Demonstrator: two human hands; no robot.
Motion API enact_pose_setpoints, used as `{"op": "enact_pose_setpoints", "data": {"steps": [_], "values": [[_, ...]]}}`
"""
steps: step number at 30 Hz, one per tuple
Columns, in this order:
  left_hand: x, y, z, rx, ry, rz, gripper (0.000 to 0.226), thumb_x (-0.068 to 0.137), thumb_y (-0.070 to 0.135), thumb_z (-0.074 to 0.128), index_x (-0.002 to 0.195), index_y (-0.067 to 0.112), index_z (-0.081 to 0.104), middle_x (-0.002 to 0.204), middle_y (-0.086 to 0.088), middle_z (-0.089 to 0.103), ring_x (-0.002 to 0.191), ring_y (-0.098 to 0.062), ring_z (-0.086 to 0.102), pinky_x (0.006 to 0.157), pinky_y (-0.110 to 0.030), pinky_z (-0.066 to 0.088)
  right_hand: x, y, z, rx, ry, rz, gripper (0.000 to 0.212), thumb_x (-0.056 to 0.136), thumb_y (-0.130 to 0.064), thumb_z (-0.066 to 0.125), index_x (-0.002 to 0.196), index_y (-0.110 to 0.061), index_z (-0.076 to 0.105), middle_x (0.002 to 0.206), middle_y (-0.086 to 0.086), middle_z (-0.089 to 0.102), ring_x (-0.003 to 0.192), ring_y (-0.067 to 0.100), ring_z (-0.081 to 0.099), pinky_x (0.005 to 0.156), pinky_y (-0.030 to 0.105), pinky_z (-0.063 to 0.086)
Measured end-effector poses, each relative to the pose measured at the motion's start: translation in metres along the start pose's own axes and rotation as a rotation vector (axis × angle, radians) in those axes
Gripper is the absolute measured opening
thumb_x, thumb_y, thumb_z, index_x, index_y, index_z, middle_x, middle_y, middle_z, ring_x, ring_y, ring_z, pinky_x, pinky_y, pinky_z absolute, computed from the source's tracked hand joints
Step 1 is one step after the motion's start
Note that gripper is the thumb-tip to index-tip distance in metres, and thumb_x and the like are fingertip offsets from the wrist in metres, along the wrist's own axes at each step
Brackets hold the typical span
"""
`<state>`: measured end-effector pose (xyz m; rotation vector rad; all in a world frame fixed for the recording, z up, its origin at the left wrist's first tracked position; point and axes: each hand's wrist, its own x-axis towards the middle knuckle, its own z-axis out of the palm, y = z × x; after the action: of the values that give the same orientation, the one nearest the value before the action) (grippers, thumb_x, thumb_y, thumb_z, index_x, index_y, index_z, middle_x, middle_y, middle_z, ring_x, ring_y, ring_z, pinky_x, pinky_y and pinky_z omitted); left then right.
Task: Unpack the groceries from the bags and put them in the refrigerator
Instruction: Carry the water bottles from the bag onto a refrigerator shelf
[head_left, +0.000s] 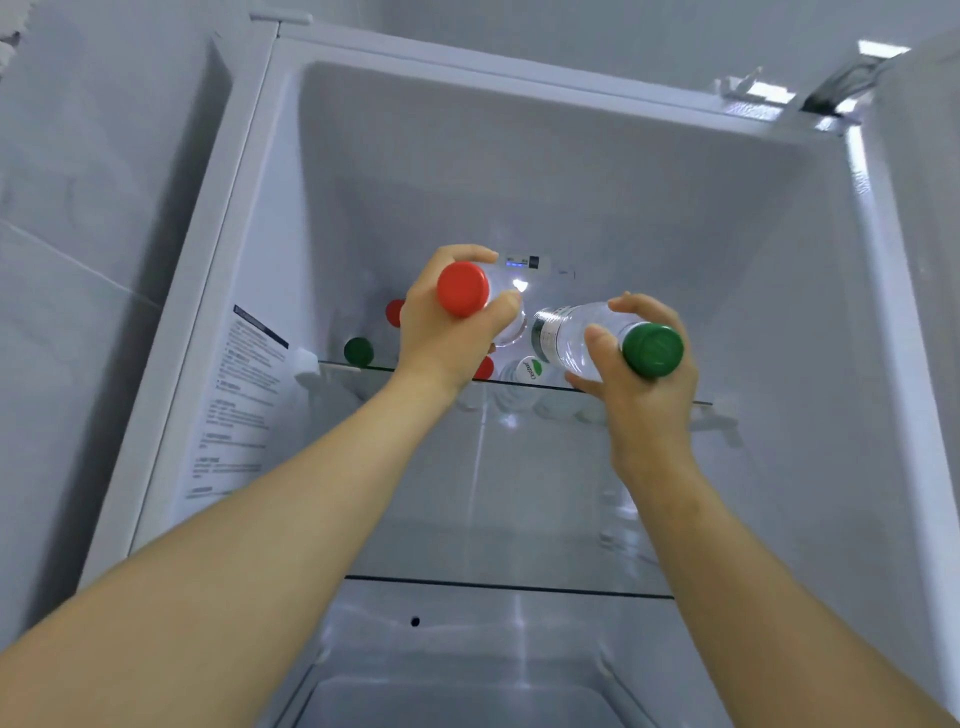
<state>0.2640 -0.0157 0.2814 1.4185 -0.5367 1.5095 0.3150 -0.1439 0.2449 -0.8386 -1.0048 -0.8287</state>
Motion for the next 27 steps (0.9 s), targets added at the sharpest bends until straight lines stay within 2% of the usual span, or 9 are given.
{"op": "enact_pose_setpoints", "data": {"steps": [3, 7, 10, 13, 16, 18, 21, 23, 27], "values": [[0.009, -0.009, 0.010, -0.016, -0.025, -0.024, 0.028, 0.065, 0.018, 0.071, 0.083, 0.035, 0.059, 0.078, 0.021, 0.058, 0.081, -0.010, 0.058, 0.070, -0.050, 0.057, 0.011, 0.012, -0.004, -0.039, -0.002, 0.031, 0.025, 0.083, -0.001, 0.064, 0.090, -0.024, 0.056, 0.065, -0.034, 0.053, 0.064, -0.006, 0.055, 0.074, 0.048, 0.058], [0.018, -0.023, 0.021, 0.039, -0.063, -0.044, 0.027, 0.060, 0.023, 0.067, 0.080, 0.038, 0.060, 0.078, 0.026, 0.060, 0.091, -0.020, 0.061, 0.076, -0.050, 0.056, 0.025, 0.026, -0.010, -0.084, -0.026, 0.048, 0.023, 0.084, -0.002, 0.062, 0.090, -0.024, 0.056, 0.057, -0.030, 0.051, 0.059, -0.005, 0.053, 0.069, 0.040, 0.059], [0.023, -0.035, 0.028, 0.071, -0.063, -0.039, 0.029, 0.066, 0.017, 0.071, 0.082, 0.037, 0.059, 0.087, 0.022, 0.058, 0.091, -0.016, 0.059, 0.083, -0.043, 0.054, 0.036, 0.033, -0.012, -0.106, -0.064, 0.063, 0.022, 0.084, -0.002, 0.062, 0.092, -0.023, 0.056, 0.055, -0.028, 0.052, 0.057, -0.006, 0.053, 0.063, 0.032, 0.057], [0.027, -0.042, 0.032, 0.139, -0.076, -0.014, 0.028, 0.074, 0.011, 0.071, 0.088, 0.031, 0.057, 0.083, 0.021, 0.055, 0.083, -0.010, 0.055, 0.084, -0.032, 0.051, 0.041, 0.040, -0.012, -0.117, -0.092, 0.069, 0.027, 0.084, -0.002, 0.063, 0.086, -0.028, 0.057, 0.060, -0.020, 0.052, 0.058, -0.002, 0.053, 0.064, 0.035, 0.057], [0.031, -0.046, 0.036, 0.195, -0.144, -0.011, 0.027, 0.069, 0.019, 0.070, 0.086, 0.034, 0.056, 0.084, 0.017, 0.056, 0.083, -0.014, 0.057, 0.081, -0.043, 0.055, 0.047, 0.045, -0.013, -0.121, -0.103, 0.097, 0.027, 0.085, -0.005, 0.063, 0.085, -0.031, 0.056, 0.072, -0.014, 0.049, 0.068, 0.005, 0.054, 0.067, 0.037, 0.057], [0.033, -0.050, 0.038, 0.242, -0.178, -0.007, 0.026, 0.074, 0.013, 0.070, 0.091, 0.027, 0.057, 0.083, 0.015, 0.054, 0.084, -0.018, 0.055, 0.082, -0.046, 0.054, 0.054, 0.047, -0.013, -0.122, -0.116, 0.121, 0.026, 0.085, -0.007, 0.062, 0.085, -0.032, 0.056, 0.076, -0.011, 0.048, 0.074, 0.009, 0.053, 0.067, 0.036, 0.057], [0.037, -0.056, 0.037, 0.324, -0.216, 0.021, 0.026, 0.078, 0.011, 0.068, 0.101, 0.019, 0.060, 0.083, 0.010, 0.055, 0.084, -0.019, 0.051, 0.077, -0.029, 0.052, 0.065, 0.052, -0.012, -0.150, -0.162, 0.162, 0.025, 0.085, -0.010, 0.063, 0.084, -0.033, 0.055, 0.075, -0.009, 0.049, 0.075, 0.009, 0.052, 0.069, 0.037, 0.057], [0.040, -0.060, 0.037, 0.365, -0.239, 0.040, 0.026, 0.079, 0.011, 0.068, 0.103, 0.017, 0.060, 0.087, 0.005, 0.055, 0.085, -0.018, 0.049, 0.071, -0.018, 0.043, 0.070, 0.059, -0.012, -0.194, -0.201, 0.172, 0.026, 0.085, -0.011, 0.064, 0.085, -0.035, 0.054, 0.078, -0.008, 0.051, 0.077, 0.013, 0.051, 0.068, 0.036, 0.054], [0.052, -0.068, 0.037, 0.408, -0.269, -0.010, 0.031, 0.078, 0.015, 0.069, 0.108, 0.017, 0.059, 0.093, 0.004, 0.057, 0.089, -0.019, 0.051, 0.079, -0.026, 0.045, 0.078, 0.072, -0.011, -0.215, -0.192, 0.190, 0.024, 0.083, -0.012, 0.066, 0.089, -0.032, 0.055, 0.082, -0.009, 0.052, 0.074, 0.011, 0.049, 0.059, 0.024, 0.043]]}}
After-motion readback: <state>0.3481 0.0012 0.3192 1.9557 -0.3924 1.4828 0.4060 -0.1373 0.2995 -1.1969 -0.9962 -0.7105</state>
